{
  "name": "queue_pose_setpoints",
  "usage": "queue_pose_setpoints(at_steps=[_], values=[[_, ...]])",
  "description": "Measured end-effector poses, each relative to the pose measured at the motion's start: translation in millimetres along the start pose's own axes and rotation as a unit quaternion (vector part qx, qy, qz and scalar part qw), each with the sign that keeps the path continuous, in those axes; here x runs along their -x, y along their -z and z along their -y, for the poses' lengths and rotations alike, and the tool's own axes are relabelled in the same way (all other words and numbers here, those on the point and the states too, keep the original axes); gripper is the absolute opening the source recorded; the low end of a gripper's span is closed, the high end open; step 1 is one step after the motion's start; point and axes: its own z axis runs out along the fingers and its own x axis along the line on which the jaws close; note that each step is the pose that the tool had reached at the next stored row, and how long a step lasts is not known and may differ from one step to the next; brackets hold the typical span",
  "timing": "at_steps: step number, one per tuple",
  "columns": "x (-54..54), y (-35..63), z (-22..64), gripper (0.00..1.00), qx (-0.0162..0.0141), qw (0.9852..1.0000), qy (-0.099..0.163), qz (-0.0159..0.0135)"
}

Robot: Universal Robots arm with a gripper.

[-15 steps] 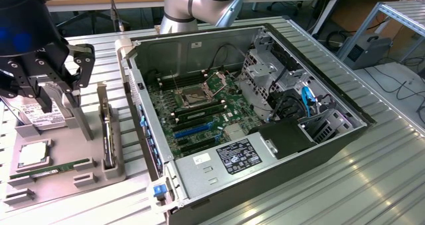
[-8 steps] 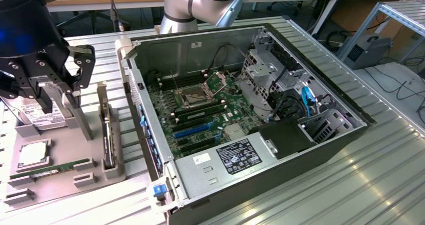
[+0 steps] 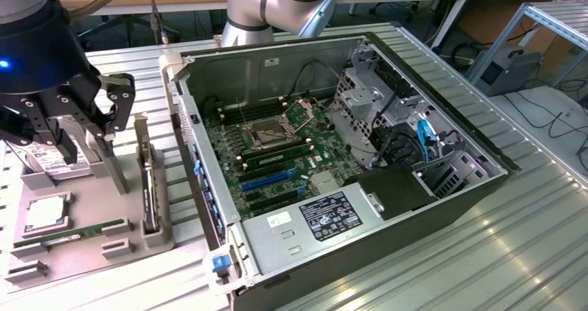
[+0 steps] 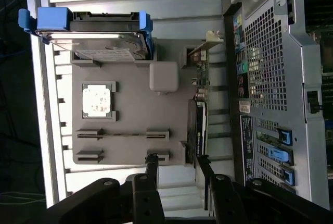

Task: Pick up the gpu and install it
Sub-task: 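Pick up the gpu and move the gpu toward the slot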

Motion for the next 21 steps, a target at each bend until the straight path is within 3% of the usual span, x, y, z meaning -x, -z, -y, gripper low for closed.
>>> queue_pose_setpoints(at_steps=[10,21], values=[[-0.2,-10.3,0.5,0.42,-0.0003,1.0000,0.000,0.0001],[0.8,-12.7,0.4,0.42,-0.0016,1.0000,0.000,0.0001]])
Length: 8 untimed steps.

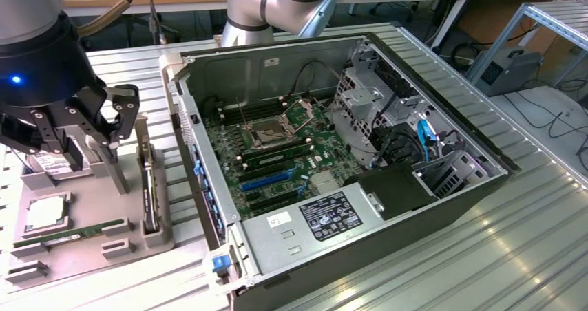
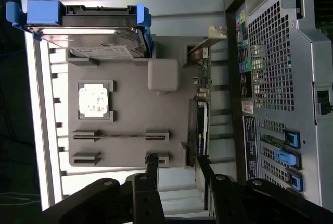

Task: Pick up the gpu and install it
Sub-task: 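Pick up the gpu and move the gpu toward the slot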

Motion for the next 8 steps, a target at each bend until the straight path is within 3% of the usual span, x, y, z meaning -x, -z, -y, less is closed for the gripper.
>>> queue_pose_setpoints(at_steps=[8], values=[[3.6,-1.7,-0.5,0.42,-0.0004,1.0000,0.000,0.0001]])
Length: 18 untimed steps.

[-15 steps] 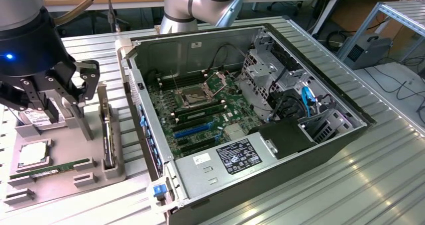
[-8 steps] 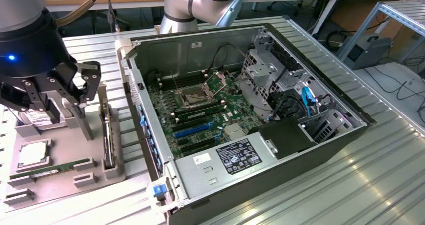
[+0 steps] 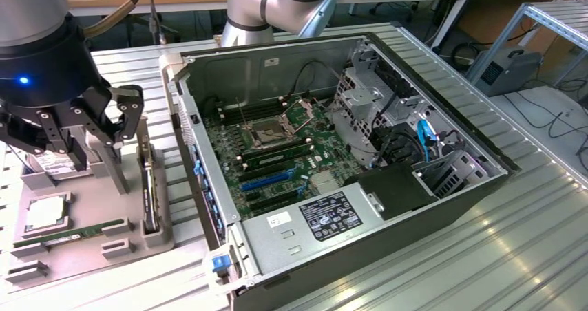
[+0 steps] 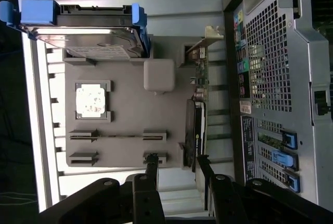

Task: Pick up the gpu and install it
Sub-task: 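Pick up the gpu and move the gpu toward the slot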

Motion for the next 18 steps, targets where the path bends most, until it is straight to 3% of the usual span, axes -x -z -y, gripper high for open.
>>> queue_pose_setpoints(at_steps=[18], values=[[2.1,-3.3,0.0,0.42,-0.0001,1.0000,0.000,-0.0001]])
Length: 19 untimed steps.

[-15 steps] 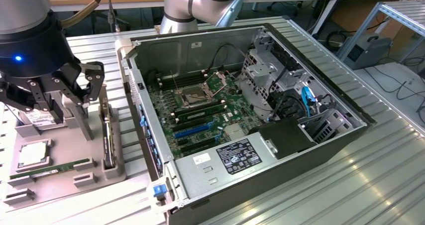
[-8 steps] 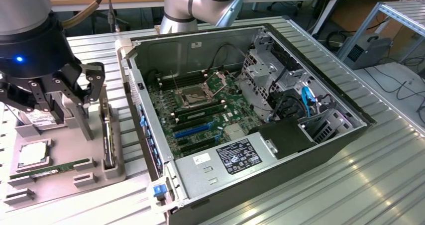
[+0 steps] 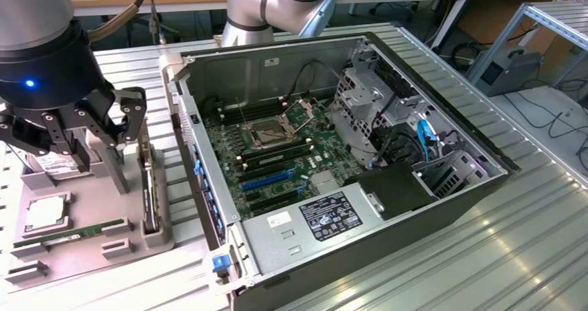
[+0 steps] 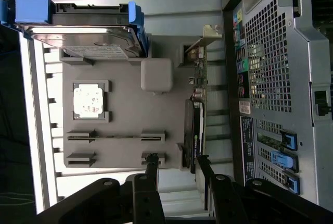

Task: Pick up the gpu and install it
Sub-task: 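Pick up the gpu and move the gpu toward the slot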

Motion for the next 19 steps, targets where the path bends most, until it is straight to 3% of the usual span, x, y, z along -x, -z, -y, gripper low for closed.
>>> queue_pose_setpoints(at_steps=[19], values=[[2.5,-3.0,-0.1,0.42,-0.0006,1.0000,0.000,0.0001]])
